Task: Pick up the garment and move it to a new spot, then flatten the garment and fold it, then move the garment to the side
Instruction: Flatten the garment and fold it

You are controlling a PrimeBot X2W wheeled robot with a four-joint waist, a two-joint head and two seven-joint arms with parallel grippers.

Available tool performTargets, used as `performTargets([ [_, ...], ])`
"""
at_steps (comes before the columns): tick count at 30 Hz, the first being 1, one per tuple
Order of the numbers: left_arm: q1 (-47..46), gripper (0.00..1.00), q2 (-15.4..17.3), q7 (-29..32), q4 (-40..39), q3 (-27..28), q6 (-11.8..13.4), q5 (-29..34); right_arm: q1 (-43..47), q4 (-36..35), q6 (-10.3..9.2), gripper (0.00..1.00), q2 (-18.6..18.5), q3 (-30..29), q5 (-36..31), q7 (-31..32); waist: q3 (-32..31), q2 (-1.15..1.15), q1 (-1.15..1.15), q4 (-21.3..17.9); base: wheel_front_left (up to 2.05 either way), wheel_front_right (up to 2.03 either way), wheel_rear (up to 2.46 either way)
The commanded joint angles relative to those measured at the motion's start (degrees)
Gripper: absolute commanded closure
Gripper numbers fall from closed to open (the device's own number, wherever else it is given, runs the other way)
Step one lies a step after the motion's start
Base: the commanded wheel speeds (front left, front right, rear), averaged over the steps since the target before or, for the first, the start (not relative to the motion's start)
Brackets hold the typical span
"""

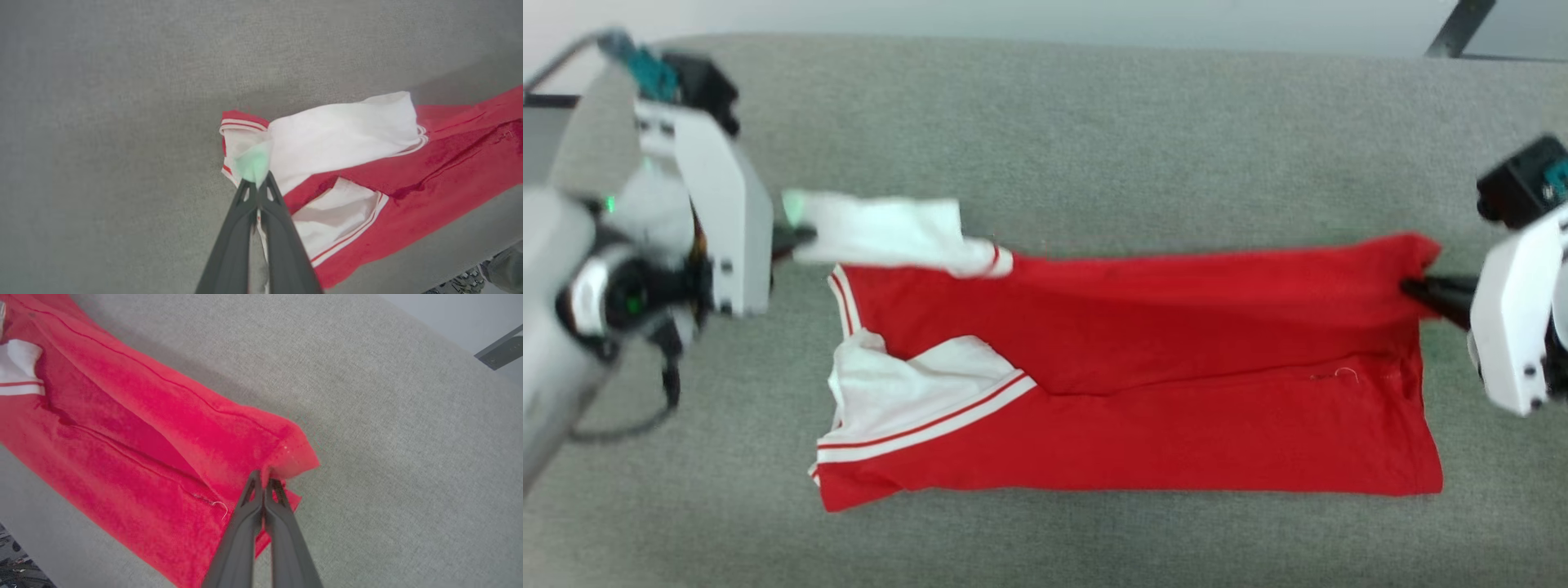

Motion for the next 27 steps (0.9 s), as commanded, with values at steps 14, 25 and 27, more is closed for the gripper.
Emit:
performTargets([
  [14,18.76,0.97,6.57,-3.75,-17.47,-0.89,11.09,-7.04,20.55,-7.86,-0.09,1.0,4.13,-10.72,-3.14,2.56,-1.28,0.0,0.0,1.01,0.0,0.0,0.0],
  [25,17.88,0.0,7.16,-3.6,-17.22,-0.72,11.94,-6.18,21.78,-10.74,-0.09,0.0,6.19,-13.78,-5.53,7.34,-2.33,0.0,0.0,1.18,0.0,0.0,0.0],
  [27,17.94,0.0,7.39,-3.73,-17.5,-0.68,11.94,-6.12,21.78,-10.96,-0.09,0.0,6.51,-14.32,-5.81,7.68,-2.77,0.0,0.0,1.33,0.0,0.0,0.0],
])
